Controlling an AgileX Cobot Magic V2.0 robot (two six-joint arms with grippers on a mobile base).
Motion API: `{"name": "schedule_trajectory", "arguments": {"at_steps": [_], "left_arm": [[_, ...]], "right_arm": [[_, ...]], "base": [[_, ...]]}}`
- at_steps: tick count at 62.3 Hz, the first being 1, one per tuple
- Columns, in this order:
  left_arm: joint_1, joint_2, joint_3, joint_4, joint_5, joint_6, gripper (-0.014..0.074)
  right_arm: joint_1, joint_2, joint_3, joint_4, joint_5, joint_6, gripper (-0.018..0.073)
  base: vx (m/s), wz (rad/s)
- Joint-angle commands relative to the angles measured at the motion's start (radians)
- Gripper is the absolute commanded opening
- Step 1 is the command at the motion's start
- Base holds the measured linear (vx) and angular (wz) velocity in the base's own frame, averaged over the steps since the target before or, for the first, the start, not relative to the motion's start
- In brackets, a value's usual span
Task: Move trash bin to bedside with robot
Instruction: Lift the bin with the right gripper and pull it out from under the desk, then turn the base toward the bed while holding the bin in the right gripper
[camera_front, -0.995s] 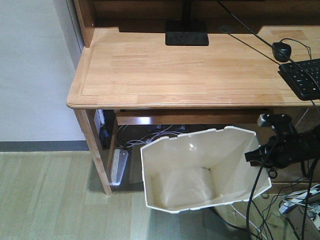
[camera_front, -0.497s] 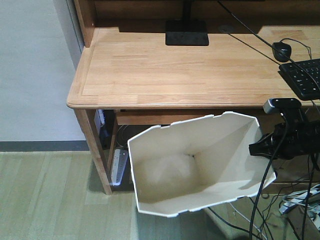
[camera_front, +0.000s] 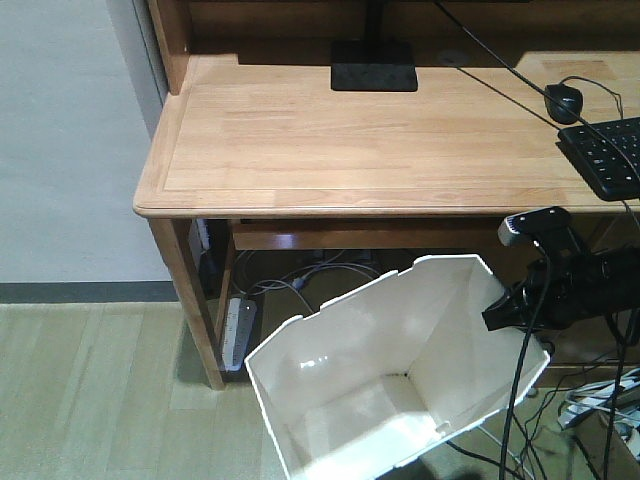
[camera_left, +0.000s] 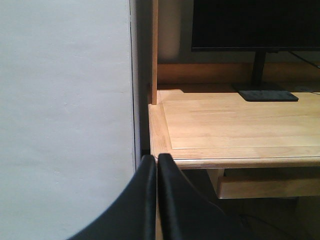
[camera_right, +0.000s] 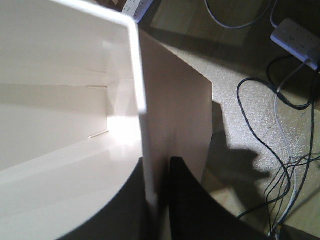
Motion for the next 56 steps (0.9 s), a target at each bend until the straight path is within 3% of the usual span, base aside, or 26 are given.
{"name": "schedule_trajectory", "arguments": {"at_steps": [1,37,56], "left_arm": [[-0.008,-0.01,0.028,-0.003,-0.078,-0.009,-0.0006],[-0.008,-0.01,0.028,-0.003,-0.078,-0.009,-0.0006],[-0.008,-0.01,0.028,-0.003,-0.078,-0.009,-0.0006]], "right_arm": [[0.0,-0.036,-0.031,0.113,0.067,0.034,-0.0006],[0.0,-0.036,-0.031,0.114,0.071,0.034,-0.0006],[0.0,-0.036,-0.031,0.114,0.08,0.034,-0.0006]], "base": [[0.0,0.0],[0.0,0.01],[-0.06,0.24]]}}
